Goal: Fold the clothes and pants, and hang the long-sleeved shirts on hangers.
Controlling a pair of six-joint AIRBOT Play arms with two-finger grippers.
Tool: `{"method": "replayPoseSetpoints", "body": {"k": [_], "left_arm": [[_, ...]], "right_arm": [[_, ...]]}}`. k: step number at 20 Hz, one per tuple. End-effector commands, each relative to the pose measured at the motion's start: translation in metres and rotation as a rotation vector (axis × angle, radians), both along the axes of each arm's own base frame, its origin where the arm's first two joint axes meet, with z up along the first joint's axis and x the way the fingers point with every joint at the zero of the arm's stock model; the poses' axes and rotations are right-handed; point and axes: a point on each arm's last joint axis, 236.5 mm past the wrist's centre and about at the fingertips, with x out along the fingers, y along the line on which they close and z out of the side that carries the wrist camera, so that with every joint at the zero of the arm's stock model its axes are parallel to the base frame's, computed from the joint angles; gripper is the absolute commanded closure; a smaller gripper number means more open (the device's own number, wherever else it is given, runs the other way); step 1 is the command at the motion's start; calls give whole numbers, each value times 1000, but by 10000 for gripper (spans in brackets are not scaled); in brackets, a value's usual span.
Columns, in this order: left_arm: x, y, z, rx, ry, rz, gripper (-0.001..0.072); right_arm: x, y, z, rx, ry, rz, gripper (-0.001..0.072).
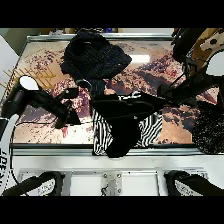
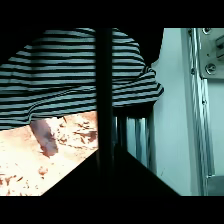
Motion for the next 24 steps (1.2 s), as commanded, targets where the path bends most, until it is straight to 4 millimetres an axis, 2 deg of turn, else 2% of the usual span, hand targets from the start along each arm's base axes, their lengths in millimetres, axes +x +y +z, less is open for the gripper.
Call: {"method": "replayPoseSetpoints", "body": {"k": [1, 4, 8, 14, 16, 19, 24], "left_arm": [[2, -10, -20, 82, -38, -6, 693], [14, -19, -21, 71, -87, 20, 693], [19, -15, -21, 73, -87, 54, 693], [-5, -1, -16, 74, 15, 6, 694], [-5, -1, -16, 71, 12, 2, 693], [-4, -15, -5, -8, 14, 10, 694], [-3, -17, -2, -23, 3, 17, 694]], "right_arm": [[-1, 2, 1, 10, 3, 5, 692], [-2, 3, 1, 10, 3, 6, 693], [-2, 3, 1, 9, 4, 7, 693], [-3, 1, 0, 3, 8, 9, 693], [-3, 1, 0, 3, 8, 9, 692], [-3, 1, 0, 3, 9, 9, 693], [-3, 1, 0, 3, 8, 9, 693]]}}
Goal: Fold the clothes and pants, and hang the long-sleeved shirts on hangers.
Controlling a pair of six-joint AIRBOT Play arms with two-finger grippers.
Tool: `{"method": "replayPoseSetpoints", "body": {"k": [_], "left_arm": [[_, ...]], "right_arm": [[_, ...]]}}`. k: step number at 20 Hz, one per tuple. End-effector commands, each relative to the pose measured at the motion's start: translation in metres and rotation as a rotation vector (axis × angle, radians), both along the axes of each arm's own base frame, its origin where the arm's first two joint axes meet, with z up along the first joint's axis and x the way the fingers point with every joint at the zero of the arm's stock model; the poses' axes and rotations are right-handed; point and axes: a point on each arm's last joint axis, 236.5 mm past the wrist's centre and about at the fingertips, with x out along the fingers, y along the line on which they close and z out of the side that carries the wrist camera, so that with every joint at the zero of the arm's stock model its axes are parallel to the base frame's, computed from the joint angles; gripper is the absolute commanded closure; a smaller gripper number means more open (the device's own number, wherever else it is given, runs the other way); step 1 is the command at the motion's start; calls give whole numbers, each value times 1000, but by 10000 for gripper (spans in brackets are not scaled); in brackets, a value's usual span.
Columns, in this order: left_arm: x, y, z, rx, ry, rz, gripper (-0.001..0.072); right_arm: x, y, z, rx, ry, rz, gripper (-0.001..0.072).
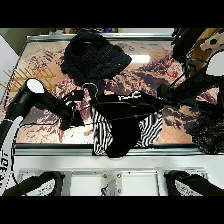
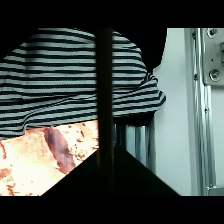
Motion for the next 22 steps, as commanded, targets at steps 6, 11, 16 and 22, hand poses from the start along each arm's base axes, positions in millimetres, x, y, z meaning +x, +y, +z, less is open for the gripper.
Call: {"method": "replayPoseSetpoints", "body": {"k": [6, 11, 16, 22], "left_arm": [[18, 6, -7, 36, -67, 44, 694], [28, 4, -9, 36, -104, 70, 694], [42, 3, -10, 37, -147, 110, 694], [47, -15, -10, 33, -200, 88, 693]], "right_arm": [[0, 0, 0, 0, -1, 0, 692], [0, 0, 0, 0, -1, 0, 693], [0, 1, 0, 0, -1, 2, 693], [1, 3, 1, 3, -8, 7, 692]]}}
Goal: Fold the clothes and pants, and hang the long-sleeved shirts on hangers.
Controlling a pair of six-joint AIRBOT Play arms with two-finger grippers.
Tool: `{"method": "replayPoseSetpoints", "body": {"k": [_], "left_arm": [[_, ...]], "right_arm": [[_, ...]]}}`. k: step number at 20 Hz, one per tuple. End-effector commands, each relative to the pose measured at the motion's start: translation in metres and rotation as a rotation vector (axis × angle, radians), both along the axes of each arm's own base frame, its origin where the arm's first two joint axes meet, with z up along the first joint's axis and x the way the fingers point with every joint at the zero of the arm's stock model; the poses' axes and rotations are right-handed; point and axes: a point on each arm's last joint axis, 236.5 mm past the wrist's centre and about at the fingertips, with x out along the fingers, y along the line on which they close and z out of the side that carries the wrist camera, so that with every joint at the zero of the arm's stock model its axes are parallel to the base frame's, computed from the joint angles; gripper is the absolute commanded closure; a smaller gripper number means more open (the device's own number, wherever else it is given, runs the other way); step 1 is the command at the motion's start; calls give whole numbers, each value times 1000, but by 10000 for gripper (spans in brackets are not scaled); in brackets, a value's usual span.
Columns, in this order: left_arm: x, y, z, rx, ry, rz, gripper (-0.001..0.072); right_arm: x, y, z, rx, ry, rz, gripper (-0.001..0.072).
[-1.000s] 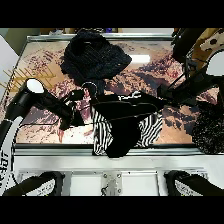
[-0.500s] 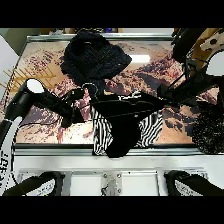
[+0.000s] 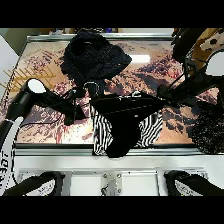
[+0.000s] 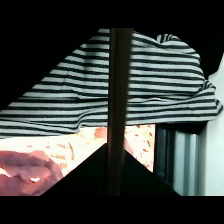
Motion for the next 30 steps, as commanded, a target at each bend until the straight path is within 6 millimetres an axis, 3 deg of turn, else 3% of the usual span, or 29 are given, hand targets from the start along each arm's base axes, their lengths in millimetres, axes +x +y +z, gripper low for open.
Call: {"method": "replayPoseSetpoints", "body": {"k": [1, 5, 11, 15, 20, 23, 27, 30], "left_arm": [[11, -14, 0, -3, -63, 2, 694], [28, -26, 1, -9, -148, 26, 693], [13, -34, -23, 0, -47, -43, 693], [13, -35, -27, -5, -50, -65, 693], [1, -31, -27, -4, -21, -115, 693], [-6, -30, -26, -4, 3, -136, 693], [-8, -26, -26, -5, 17, -135, 693], [-8, -15, -25, -6, 40, -115, 693]], "right_arm": [[1, 1, 1, 3, -8, 0, 693], [5, -1, 1, -7, -22, -6, 693], [16, -4, 3, -22, -79, 15, 692], [17, 0, 4, -21, -100, 57, 693], [24, 26, 10, 19, -170, 128, 693], [33, 47, 24, 54, -249, 156, 693], [36, 57, 48, 91, -311, 170, 693], [36, 60, 54, 106, -323, 174, 693]]}}
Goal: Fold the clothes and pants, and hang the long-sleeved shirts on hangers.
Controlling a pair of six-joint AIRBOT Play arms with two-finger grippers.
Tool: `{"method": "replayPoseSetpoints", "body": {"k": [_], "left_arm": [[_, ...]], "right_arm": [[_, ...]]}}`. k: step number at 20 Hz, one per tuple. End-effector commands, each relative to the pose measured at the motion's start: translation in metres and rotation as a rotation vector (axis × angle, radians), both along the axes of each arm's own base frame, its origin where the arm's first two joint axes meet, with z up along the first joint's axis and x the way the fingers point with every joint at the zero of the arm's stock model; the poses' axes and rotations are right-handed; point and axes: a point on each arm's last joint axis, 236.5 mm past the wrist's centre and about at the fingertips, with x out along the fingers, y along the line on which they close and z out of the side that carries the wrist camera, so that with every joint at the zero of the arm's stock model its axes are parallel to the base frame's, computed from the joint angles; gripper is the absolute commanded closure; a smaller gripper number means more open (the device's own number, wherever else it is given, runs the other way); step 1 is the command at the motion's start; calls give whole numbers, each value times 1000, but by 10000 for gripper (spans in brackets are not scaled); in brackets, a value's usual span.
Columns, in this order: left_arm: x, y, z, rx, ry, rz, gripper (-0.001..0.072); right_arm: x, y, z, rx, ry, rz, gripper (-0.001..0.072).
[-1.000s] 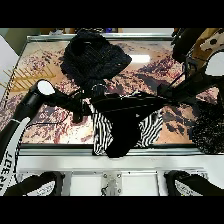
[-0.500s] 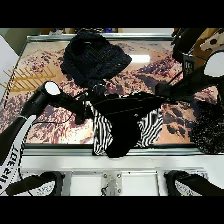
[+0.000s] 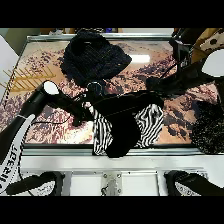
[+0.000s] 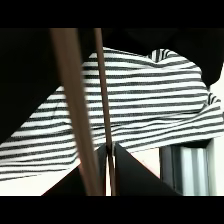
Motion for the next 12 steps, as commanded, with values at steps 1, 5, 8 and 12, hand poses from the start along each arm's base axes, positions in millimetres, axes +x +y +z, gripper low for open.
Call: {"method": "replayPoseSetpoints", "body": {"k": [1, 5, 8, 12], "left_arm": [[-3, 12, 1, 2, 33, 10, 693], [-2, 22, 2, 1, 51, 32, 693], [-1, 22, 2, 1, 50, 32, 693], [-1, 22, 2, 0, 50, 32, 693]], "right_arm": [[0, 11, 9, 37, -19, 20, 693], [-1, 34, 7, 46, -37, 90, 693], [-9, 65, -5, 77, 6, 159, 693], [-10, 120, 2, 189, -42, 243, 693]]}}
